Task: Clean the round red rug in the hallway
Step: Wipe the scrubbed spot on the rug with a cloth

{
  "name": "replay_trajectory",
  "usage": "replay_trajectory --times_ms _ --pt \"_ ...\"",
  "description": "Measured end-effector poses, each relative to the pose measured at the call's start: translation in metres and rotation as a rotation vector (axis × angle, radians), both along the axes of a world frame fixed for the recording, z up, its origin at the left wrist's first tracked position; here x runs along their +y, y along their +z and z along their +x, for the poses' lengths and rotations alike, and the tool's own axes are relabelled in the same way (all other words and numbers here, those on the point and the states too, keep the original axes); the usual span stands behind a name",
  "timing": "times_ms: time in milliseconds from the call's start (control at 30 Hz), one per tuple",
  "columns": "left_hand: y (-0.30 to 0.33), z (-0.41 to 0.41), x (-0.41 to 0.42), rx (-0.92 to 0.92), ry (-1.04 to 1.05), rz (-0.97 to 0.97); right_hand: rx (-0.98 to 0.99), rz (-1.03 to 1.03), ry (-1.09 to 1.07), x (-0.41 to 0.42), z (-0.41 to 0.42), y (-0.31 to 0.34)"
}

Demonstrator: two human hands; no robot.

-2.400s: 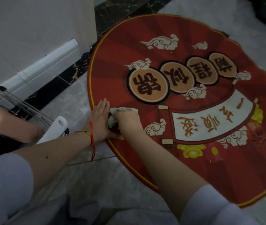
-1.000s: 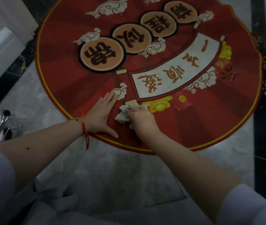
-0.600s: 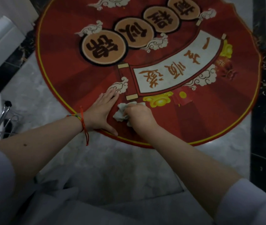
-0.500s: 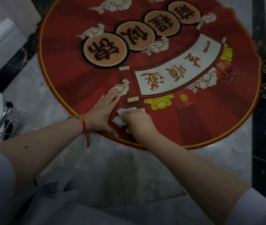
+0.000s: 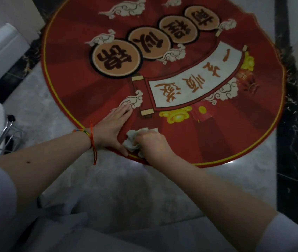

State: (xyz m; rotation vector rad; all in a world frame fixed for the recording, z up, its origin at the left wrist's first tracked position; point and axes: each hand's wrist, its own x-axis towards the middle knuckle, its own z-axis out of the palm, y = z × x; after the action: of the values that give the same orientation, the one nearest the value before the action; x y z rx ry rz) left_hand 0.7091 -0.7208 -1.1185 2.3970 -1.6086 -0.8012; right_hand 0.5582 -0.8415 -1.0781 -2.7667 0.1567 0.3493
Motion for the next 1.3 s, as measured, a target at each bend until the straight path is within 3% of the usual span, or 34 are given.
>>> replay_trajectory --times_ms 400,533,667,767,867,1000,1300 --pt "0.002 -0.001 0.002 0.029 -0.01 -0.016 -0.008 0.098 0.021 0.003 -0.012 -0.009" --pt "-0.001 0.0 0.001 0.0 -0.019 -0.01 -0.023 0.031 0.087 0.003 -0.014 0.001" --pt "0.001 0.0 0.003 0.025 -0.014 -0.022 -0.063 0.12 0.133 0.003 -0.019 -0.004" --pt "-0.004 0.001 0.003 0.011 -0.016 -0.011 0.063 0.033 0.103 -0.008 -0.014 -0.003" --pt "-0.002 0.0 0.002 0.022 -0.02 -0.014 -0.043 0.068 0.032 -0.016 -0.017 -0.005" --pt "0.0 0.0 0.002 0.017 -0.017 -0.002 0.026 0.014 0.047 -0.019 -0.012 0.001" --pt "0.002 0.001 0.001 0.018 -0.017 0.011 -0.027 -0.056 -0.073 -0.037 -0.004 -0.003"
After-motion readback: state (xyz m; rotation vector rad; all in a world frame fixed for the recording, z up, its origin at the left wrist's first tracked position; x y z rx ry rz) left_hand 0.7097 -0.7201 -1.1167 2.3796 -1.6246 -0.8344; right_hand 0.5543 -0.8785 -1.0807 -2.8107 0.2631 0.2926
